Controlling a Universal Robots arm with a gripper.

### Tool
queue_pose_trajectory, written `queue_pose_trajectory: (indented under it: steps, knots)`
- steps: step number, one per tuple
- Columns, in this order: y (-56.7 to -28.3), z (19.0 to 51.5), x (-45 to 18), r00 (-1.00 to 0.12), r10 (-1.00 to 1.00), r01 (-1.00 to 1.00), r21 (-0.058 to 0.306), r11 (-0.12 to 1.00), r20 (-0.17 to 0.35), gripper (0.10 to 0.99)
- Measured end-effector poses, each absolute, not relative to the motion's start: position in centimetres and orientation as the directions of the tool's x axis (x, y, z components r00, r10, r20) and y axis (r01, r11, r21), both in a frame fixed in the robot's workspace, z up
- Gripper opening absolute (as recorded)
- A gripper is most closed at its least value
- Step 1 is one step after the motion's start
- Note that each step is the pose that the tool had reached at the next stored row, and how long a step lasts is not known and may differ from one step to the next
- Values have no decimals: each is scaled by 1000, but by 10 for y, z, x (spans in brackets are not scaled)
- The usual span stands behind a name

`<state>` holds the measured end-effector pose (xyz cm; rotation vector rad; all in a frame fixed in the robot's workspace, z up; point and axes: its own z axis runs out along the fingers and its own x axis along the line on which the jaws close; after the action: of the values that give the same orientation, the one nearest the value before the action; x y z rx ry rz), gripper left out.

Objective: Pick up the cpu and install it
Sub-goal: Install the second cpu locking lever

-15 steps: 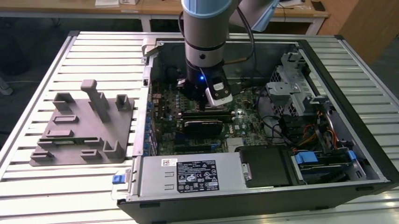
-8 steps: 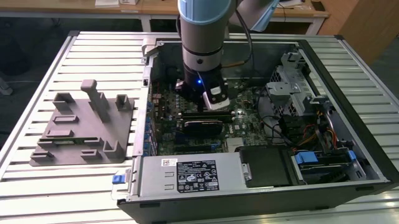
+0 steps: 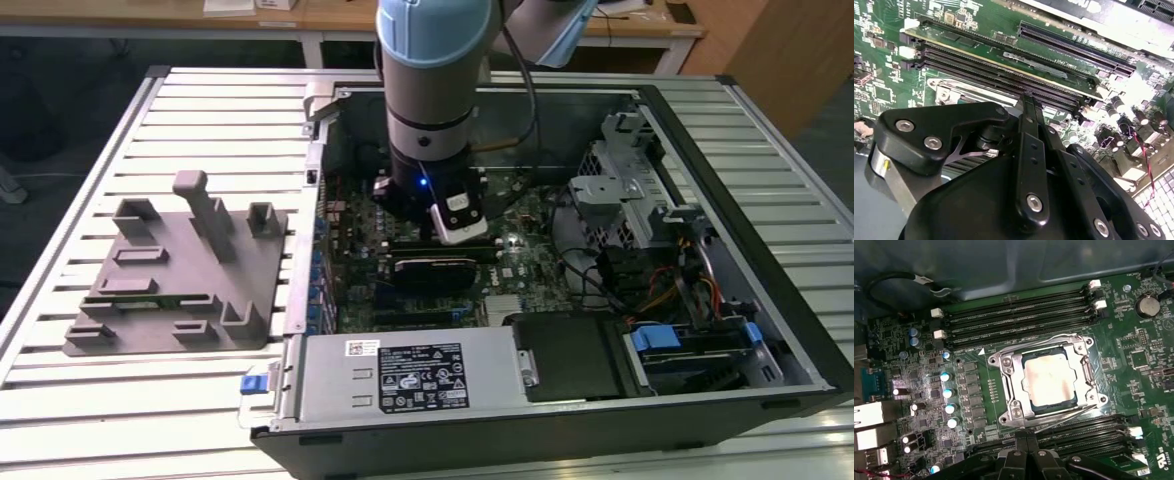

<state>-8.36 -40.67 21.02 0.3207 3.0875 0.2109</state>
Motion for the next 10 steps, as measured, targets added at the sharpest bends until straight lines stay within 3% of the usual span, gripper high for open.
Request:
queue_pose_trajectory:
  steps: [10]
  knots:
    - [-406,206,-87,-979,203,199,140,970,-15,106]
